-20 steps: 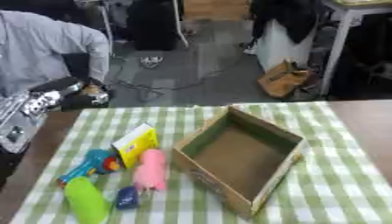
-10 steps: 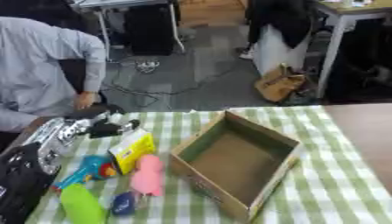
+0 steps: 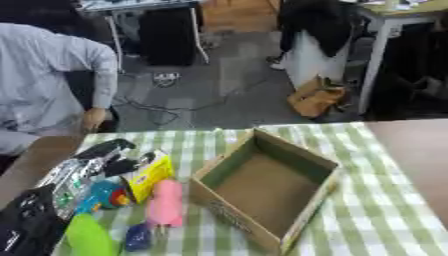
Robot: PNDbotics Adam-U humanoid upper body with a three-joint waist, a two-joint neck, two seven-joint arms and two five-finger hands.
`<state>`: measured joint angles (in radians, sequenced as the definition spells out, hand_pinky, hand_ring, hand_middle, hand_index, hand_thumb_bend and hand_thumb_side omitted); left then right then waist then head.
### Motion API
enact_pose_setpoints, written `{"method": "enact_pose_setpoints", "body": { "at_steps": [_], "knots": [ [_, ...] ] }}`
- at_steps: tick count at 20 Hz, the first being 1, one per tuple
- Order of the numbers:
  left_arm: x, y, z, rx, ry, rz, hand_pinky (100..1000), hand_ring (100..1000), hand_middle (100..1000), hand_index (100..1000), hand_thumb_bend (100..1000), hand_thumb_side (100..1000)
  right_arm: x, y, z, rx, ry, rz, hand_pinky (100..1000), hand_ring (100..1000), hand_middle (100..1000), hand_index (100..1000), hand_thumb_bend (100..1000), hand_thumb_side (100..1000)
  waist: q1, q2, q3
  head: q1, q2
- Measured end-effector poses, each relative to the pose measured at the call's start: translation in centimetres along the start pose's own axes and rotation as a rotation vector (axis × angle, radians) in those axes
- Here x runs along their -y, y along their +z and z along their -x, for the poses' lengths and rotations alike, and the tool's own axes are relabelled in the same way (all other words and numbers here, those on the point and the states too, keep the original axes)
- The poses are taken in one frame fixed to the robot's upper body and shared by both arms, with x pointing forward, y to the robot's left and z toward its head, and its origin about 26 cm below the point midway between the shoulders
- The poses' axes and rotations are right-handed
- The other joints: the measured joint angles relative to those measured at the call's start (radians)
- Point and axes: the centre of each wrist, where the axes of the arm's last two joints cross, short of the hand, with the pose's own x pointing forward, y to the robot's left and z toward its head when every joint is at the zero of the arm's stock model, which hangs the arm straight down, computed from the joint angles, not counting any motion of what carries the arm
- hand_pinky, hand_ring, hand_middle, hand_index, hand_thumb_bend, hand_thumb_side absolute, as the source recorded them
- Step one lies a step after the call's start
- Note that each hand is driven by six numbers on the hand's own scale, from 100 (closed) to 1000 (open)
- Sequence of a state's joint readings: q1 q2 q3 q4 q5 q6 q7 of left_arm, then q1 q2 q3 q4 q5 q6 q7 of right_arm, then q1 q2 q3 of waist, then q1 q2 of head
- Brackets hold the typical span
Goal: Pick up objects on the table and place them in the box.
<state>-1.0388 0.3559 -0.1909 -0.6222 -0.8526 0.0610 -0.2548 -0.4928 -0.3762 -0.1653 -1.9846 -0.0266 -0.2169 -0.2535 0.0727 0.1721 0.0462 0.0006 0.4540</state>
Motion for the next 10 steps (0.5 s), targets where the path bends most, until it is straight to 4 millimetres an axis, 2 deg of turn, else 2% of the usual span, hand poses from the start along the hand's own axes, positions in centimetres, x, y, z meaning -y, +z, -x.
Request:
{"method": "enact_pose_setpoints", "body": {
  "at_steps": [10],
  "knots": [
    [1.0,-0.2,1.2,-0.116,-0.032,0.164,1000,1000,1000,1000,564,1000,-0.2,0.1,0.0,-0.008,-0.004,-0.010,701,905,901,1000,100,1000,0.000,0.001,-0.022,0.011,0.000]
  ]
}}
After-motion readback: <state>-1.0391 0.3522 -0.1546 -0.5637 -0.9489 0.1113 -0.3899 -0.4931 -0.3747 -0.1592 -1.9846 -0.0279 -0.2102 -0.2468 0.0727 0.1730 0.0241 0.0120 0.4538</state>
